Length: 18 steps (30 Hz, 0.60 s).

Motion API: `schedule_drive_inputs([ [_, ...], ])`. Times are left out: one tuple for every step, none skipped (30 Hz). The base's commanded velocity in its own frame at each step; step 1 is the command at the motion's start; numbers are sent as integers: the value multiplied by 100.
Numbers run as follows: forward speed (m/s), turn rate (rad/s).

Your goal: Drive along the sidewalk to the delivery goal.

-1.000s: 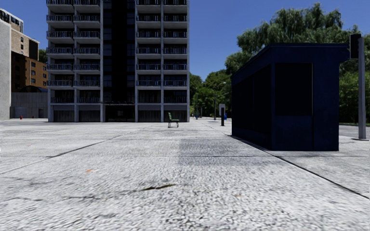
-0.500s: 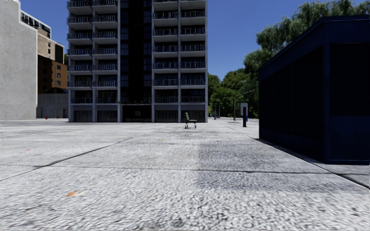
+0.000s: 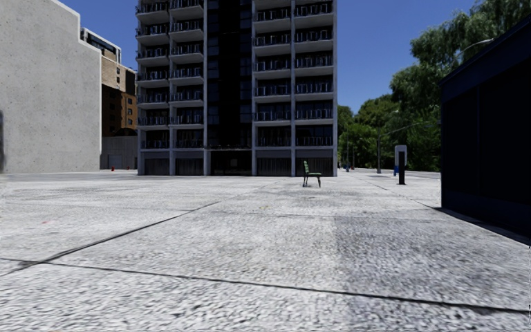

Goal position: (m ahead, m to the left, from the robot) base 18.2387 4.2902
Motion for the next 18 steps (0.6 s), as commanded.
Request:
schedule_drive_inputs([
  [200,48],
  [200,48],
  [200,48],
  [200,48],
  [200,48],
  [200,48],
  [200,48],
  [200,48],
  [200,48],
  [200,48],
  [200,48],
  [200,48],
  [200,48],
  [200,48],
  [200,48],
  [200,48],
  [200,48],
  [200,48],
])
